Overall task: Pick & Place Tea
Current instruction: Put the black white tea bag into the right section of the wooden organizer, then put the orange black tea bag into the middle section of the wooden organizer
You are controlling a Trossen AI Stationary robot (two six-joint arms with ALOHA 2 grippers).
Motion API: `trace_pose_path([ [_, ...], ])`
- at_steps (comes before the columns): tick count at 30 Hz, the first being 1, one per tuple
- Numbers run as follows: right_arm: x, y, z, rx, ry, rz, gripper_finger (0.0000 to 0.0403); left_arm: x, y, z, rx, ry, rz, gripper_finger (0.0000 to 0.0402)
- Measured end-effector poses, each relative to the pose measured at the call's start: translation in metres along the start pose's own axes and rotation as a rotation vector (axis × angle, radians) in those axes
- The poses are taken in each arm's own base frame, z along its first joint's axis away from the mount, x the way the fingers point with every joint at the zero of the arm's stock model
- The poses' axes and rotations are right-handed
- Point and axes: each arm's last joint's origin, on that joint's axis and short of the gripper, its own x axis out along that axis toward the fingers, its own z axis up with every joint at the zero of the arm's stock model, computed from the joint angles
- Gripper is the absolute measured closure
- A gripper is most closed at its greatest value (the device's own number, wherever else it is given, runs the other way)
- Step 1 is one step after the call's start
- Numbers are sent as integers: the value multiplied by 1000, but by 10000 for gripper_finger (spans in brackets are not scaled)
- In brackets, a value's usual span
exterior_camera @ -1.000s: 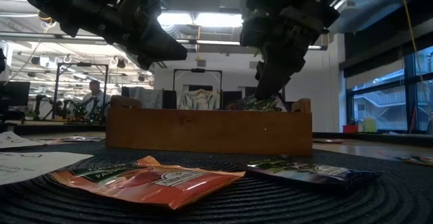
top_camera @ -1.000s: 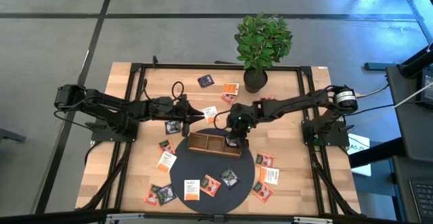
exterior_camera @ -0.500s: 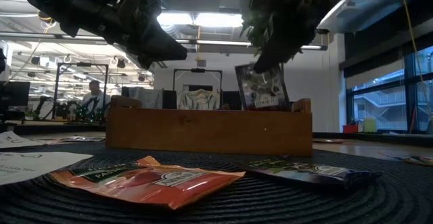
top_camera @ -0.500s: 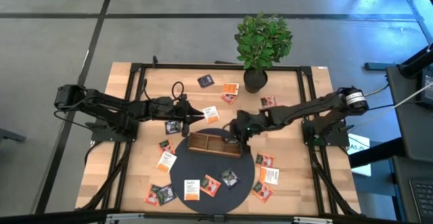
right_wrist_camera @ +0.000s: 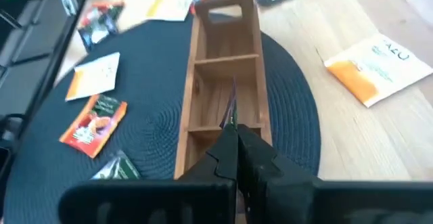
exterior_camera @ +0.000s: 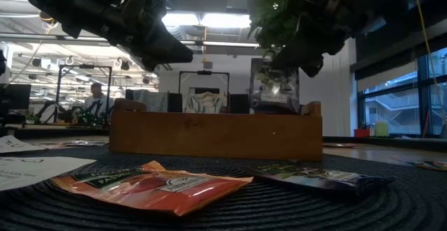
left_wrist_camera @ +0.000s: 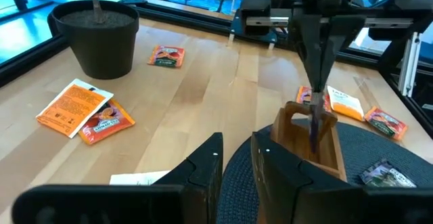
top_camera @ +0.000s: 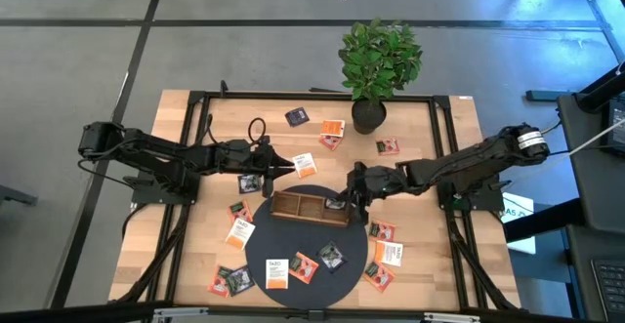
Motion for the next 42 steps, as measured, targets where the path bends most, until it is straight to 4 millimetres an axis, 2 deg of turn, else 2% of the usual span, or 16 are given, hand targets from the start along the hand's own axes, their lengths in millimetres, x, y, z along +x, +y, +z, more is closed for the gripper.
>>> trace_pose_path([
  [9,6,-6,-14,-9,44,-58,398,0,0,0,0,-2,1,327],
  [27,11,-8,-18,-14,61,-76,383,0,0,0,1,-3,1,327],
  [38,11,-9,-18,4,63,-82,313,0,0,0,0,-4,2,327],
  [42,2,-13,-12,-2,48,-91,301,0,0,0,0,-4,1,327],
])
